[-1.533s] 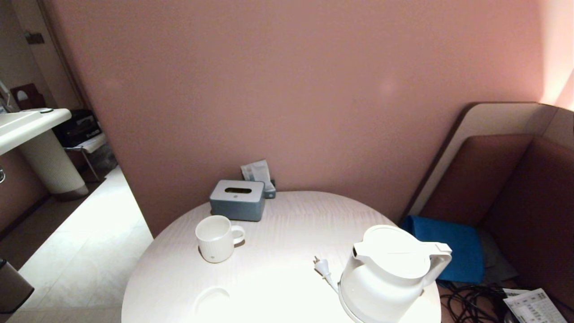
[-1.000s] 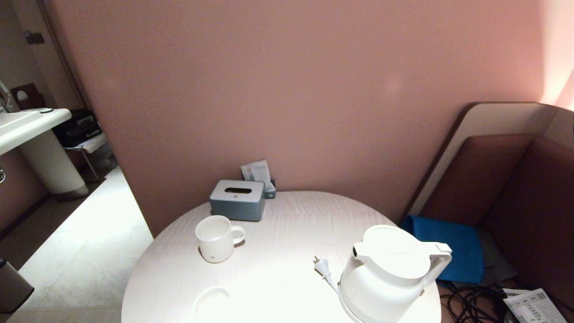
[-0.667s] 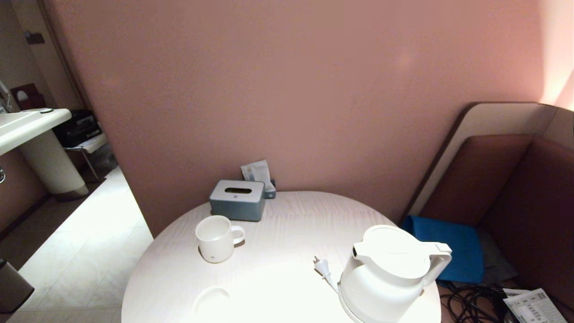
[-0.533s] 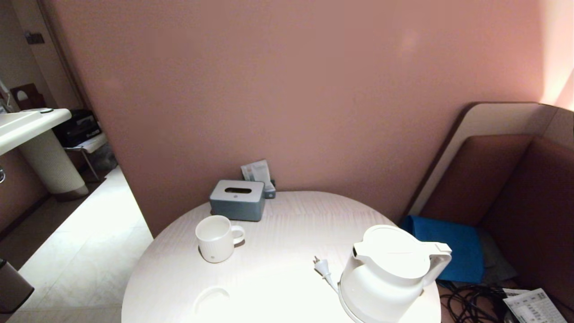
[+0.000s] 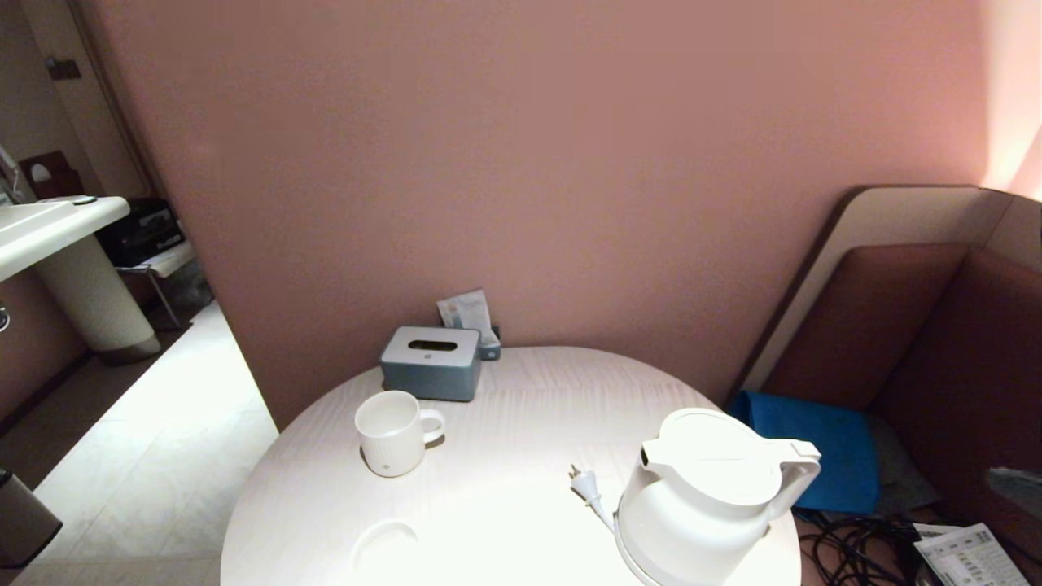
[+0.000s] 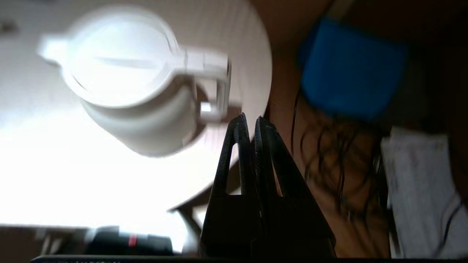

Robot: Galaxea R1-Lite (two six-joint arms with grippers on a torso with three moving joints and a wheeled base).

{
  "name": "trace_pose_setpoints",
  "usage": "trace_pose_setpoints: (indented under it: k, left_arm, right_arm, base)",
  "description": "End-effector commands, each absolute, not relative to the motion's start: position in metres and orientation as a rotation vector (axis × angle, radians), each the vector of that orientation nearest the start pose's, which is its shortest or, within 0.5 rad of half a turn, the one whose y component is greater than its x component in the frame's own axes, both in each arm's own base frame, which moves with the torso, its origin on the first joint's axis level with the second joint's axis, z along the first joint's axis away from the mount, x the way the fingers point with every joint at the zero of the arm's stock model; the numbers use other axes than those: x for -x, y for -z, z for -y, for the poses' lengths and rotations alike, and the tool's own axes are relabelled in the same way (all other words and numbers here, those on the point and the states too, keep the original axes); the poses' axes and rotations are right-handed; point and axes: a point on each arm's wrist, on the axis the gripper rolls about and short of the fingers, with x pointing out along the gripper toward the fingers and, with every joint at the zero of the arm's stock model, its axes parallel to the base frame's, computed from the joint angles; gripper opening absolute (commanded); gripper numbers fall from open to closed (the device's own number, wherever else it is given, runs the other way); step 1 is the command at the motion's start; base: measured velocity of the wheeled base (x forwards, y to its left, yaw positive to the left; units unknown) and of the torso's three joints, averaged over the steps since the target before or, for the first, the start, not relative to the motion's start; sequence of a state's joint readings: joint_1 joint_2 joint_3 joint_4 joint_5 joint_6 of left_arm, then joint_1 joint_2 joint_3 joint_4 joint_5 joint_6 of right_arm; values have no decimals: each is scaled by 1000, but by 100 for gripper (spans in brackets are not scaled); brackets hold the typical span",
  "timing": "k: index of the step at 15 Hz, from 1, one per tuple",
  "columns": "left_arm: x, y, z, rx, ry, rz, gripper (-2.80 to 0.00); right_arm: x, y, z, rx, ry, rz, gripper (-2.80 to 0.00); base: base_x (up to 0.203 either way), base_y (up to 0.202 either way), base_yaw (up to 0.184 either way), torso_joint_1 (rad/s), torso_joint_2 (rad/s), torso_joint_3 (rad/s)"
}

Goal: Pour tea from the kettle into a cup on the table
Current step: Pick up the kettle

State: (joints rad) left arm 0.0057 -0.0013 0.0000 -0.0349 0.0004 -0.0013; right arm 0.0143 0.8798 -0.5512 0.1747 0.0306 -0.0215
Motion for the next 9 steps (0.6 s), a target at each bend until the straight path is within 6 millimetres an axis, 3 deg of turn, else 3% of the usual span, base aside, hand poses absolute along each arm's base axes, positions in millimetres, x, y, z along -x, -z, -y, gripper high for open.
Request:
trace_pose_setpoints:
  k: [1, 3, 5, 9]
  left_arm:
    - [23, -79, 0, 1, -8, 36, -280]
    - [23, -79, 0, 1, -8, 35, -280]
    - [23, -79, 0, 1, -8, 35, -280]
    - [23, -79, 0, 1, -7, 35, -280]
  right_arm:
    - [-140, -167, -3, 14, -50, -815, -280]
    - [-153, -138, -3, 4, -73, -1051, -280]
    - [-146, -110, -4, -15, -120, -1148, -280]
    - [-135, -77, -7, -26, -248, -933, -280]
  base:
    - [0, 0, 0, 0, 0, 0]
    - [0, 0, 0, 0, 0, 0]
    - [0, 0, 0, 0, 0, 0]
    - [0, 0, 0, 0, 0, 0]
